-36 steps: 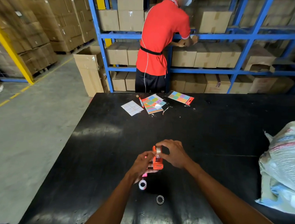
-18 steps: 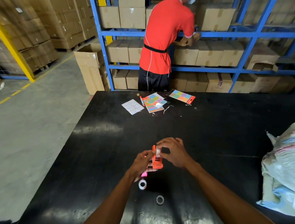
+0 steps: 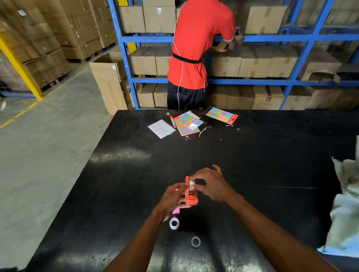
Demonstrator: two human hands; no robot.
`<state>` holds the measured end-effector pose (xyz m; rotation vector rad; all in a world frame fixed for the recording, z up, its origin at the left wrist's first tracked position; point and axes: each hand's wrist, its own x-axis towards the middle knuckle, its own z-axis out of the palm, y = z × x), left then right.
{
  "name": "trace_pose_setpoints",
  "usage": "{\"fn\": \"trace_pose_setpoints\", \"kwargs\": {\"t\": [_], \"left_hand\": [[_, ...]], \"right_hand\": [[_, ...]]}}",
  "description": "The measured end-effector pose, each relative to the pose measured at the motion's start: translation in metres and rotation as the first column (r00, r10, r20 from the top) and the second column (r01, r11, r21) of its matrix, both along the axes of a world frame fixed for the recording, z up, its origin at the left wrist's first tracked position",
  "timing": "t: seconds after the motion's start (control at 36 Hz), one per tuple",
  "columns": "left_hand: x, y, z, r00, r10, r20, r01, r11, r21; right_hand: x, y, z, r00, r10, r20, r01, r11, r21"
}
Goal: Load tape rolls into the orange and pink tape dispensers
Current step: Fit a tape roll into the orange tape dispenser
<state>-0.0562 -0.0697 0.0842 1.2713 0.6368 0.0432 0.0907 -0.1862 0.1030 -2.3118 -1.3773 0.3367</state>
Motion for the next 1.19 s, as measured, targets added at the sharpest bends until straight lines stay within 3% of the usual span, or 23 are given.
{"fn": "trace_pose_setpoints", "kwargs": {"t": [0.44, 0.58, 0.75, 0.86, 1.19], "left_hand": [[0.004, 0.001, 0.003, 1.000, -0.003, 0.000, 0.003, 1.000, 0.004], [0.002, 0.002, 0.004, 1.000, -0.003, 0.001, 0.003, 1.000, 0.015], [0.002, 0.002, 0.006, 1.000, -0.006, 0.017, 0.006, 1.000, 0.007], [0.002, 0.001, 0.006, 1.000, -0.008, 0.021, 0.008, 1.000, 0.014], [0.005, 0.001, 0.008, 1.000, -0.027, 0.007, 0.027, 0.999, 0.040]], "right_hand": [[-0.006, 0.001, -0.001, 0.997, 0.022, 0.071, -0.031, 0.992, 0.119], [-0.004, -0.001, 0.001, 1.000, 0.012, -0.009, -0.010, 0.990, 0.141], [-0.003, 0.002, 0.005, 0.999, 0.034, 0.035, -0.032, 0.999, -0.033], [-0.003, 0.004, 0.009, 1.000, 0.012, -0.023, -0.014, 0.996, -0.093], [0.002, 0.000, 0.020, 0.995, 0.002, -0.099, -0.008, 0.998, -0.062]]}}
